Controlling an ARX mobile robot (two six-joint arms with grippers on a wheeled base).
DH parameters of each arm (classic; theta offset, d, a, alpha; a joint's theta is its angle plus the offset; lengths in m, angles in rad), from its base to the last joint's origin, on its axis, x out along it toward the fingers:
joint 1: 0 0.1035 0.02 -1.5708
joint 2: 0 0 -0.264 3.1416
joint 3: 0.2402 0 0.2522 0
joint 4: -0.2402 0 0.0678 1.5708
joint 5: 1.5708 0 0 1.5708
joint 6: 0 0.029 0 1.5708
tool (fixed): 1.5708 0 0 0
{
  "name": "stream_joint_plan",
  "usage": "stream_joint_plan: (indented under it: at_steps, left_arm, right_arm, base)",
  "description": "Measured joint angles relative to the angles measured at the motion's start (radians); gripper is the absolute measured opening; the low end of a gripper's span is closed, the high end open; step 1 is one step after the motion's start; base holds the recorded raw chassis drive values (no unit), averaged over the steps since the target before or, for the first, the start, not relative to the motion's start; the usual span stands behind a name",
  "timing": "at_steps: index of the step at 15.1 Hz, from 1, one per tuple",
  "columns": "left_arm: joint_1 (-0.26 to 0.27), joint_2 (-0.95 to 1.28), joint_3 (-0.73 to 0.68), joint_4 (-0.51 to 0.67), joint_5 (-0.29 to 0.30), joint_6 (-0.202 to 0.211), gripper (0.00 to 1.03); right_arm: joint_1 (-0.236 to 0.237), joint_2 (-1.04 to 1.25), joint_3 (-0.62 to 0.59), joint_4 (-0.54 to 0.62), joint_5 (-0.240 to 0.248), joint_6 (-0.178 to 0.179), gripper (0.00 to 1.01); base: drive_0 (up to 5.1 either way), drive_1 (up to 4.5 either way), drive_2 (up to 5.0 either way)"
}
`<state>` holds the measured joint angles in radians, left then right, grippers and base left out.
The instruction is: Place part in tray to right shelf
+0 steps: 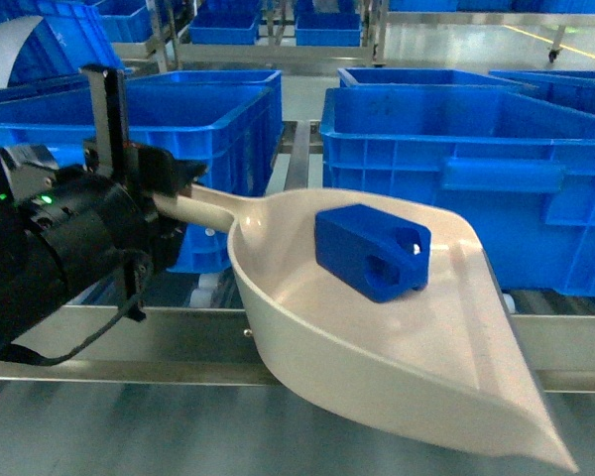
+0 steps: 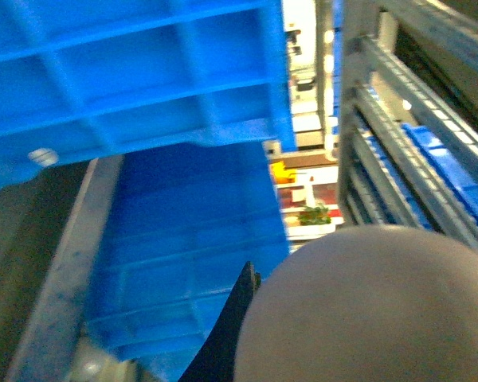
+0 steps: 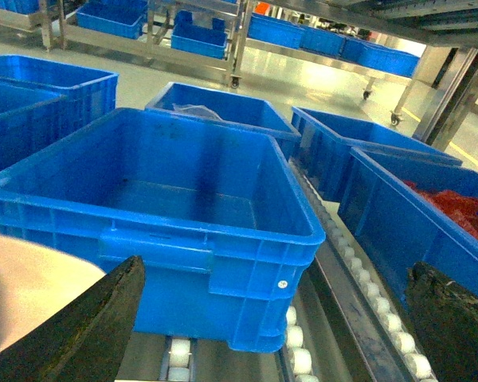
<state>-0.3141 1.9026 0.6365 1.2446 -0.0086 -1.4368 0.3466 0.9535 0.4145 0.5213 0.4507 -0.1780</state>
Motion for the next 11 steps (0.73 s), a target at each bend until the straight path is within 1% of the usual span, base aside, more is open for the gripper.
stream_joint_plan:
  at_steps: [1,2,3,4,6,8,9,10,11]
  left_arm:
    - [-0.001,-0.047,0.0,0.041,0.006,0.024,0.12]
    - [-0.003,-0.082,0.001,0.047,0.012,0.031,0.12]
    - [-0.007,-0.097,-0.008,0.045,0.02,0.031,0.12]
    - [-0.006,-0.114,-0.049,0.032,0.027,0.039,0.12]
    - [0.018,-0.216,-0.122,-0.002,0.018,0.059,0.12]
    - [0.055,-0.363,-0.137,-0.064,-0.011,0.077,0.12]
    - [0.066,-0.444,-0.154,-0.131,-0.048,0.1,0.12]
    - [0.077,-0.518,-0.159,-0.198,-0.073,0.129,0.12]
    - [0.096,-0.57,-0.136,-0.282,-0.106,0.138,0.12]
  right_arm:
    - [0.0,0.0,0.0,0.0,0.0,0.0,0.98]
    - [0.0,0.0,0.0,0.0,0.0,0.0,0.98]
    - [0.0,0.0,0.0,0.0,0.0,0.0,0.98]
    - [0.0,0.0,0.0,0.0,0.0,0.0,0.98]
    - [0.0,0.0,0.0,0.0,0.0,0.0,0.98]
    - [0.0,0.0,0.0,0.0,0.0,0.0,0.98]
    - [0.0,0.0,0.0,0.0,0.0,0.0,0.98]
    - [0.0,0.0,0.0,0.0,0.0,0.0,0.98]
    - [0.0,0.0,0.0,0.0,0.0,0.0,0.98]
  base:
    - [0.0,0.0,0.0]
    - [0.0,0.0,0.0]
    - [0.0,0.0,0.0]
    - [0.0,0.0,0.0]
    - [0.0,0.0,0.0]
    - [0.0,0.0,0.0]
    - [0.0,0.0,0.0]
    - [0.0,0.0,0.0]
    - [0.0,0.0,0.0]
